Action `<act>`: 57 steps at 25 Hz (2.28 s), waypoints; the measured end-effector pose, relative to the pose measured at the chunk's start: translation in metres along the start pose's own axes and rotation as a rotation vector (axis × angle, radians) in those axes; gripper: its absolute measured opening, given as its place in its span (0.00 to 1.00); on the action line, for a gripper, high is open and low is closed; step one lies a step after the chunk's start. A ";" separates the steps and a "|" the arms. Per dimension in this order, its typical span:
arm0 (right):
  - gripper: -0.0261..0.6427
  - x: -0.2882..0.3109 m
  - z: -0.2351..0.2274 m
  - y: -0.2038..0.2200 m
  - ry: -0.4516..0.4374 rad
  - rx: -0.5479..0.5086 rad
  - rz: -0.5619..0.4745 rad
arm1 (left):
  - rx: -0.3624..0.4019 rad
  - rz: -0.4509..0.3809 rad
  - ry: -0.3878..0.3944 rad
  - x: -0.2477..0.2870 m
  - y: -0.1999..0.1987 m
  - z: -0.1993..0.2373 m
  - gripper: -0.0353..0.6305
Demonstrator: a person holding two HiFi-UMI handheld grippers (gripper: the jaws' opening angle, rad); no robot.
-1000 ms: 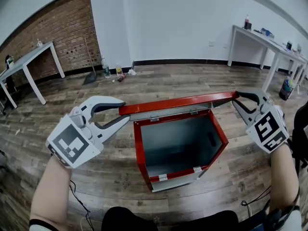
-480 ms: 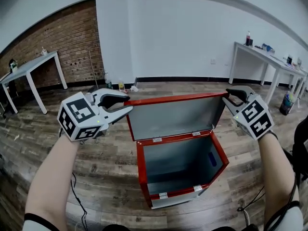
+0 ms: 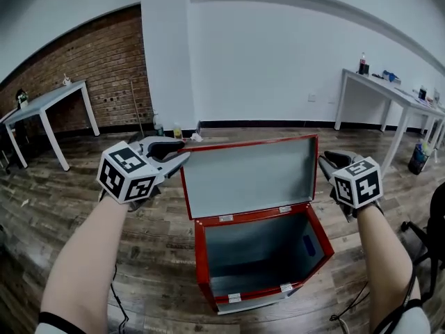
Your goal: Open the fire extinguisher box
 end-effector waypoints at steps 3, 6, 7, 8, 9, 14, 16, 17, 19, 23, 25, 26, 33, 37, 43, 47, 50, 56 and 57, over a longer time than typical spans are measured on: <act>0.15 0.010 0.001 0.022 -0.046 0.101 0.029 | -0.044 -0.004 -0.038 0.007 0.006 0.007 0.20; 0.15 0.017 0.005 0.043 -0.060 0.139 0.068 | -0.080 -0.009 -0.066 0.012 0.013 0.011 0.20; 0.15 0.018 0.007 0.049 -0.067 0.143 0.084 | -0.086 -0.005 -0.078 0.014 0.016 0.012 0.20; 0.15 0.020 0.008 0.055 -0.074 0.147 0.097 | -0.093 0.002 -0.093 0.016 0.019 0.013 0.20; 0.15 0.021 0.010 0.059 -0.080 0.154 0.105 | -0.101 0.009 -0.112 0.019 0.022 0.013 0.20; 0.14 0.026 0.011 0.069 -0.077 0.197 0.099 | -0.150 0.013 -0.210 0.030 0.032 0.016 0.20; 0.14 0.027 0.012 0.071 -0.077 0.211 0.099 | -0.173 0.014 -0.239 0.033 0.037 0.015 0.20; 0.14 0.027 0.012 0.072 -0.079 0.226 0.098 | -0.184 0.015 -0.255 0.034 0.039 0.016 0.20; 0.14 0.028 0.012 0.074 -0.088 0.268 0.092 | -0.218 0.009 -0.284 0.037 0.042 0.017 0.20; 0.14 0.030 0.015 0.083 -0.107 0.297 0.123 | -0.252 0.039 -0.285 0.039 0.056 0.010 0.20; 0.14 0.030 0.015 0.088 -0.105 0.296 0.128 | -0.241 0.054 -0.264 0.040 0.063 0.002 0.20; 0.14 0.029 0.014 0.090 -0.107 0.308 0.121 | -0.245 0.045 -0.262 0.040 0.065 -0.001 0.20; 0.14 0.026 0.015 0.091 -0.118 0.356 0.105 | -0.287 0.036 -0.256 0.038 0.067 -0.010 0.20; 0.14 0.017 0.018 0.082 -0.098 0.297 0.100 | -0.301 -0.013 -0.224 0.031 0.054 -0.022 0.20; 0.14 -0.034 0.044 0.035 -0.146 0.177 -0.062 | -0.219 -0.196 -0.058 0.012 -0.004 -0.076 0.20; 0.14 -0.090 0.089 0.006 -0.218 0.094 -0.198 | -0.141 -0.289 0.033 -0.005 -0.048 -0.124 0.20; 0.14 -0.125 0.127 0.003 -0.274 0.131 -0.268 | -0.056 -0.290 0.143 -0.015 -0.070 -0.174 0.20; 0.14 -0.161 0.191 0.025 -0.317 0.171 -0.253 | -0.091 -0.314 0.164 -0.045 -0.075 -0.244 0.19; 0.14 -0.166 0.199 0.029 -0.338 0.205 -0.250 | -0.144 -0.323 0.157 -0.050 -0.073 -0.251 0.19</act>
Point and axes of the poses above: the fingertips, and each gripper's own axes: x forward along the fingers, z to its left, y out of its underside, the point moved 6 cm from there along -x, backward along the fingers, and after that the axes turned 7 degrees about x, right-handed, at the moved point
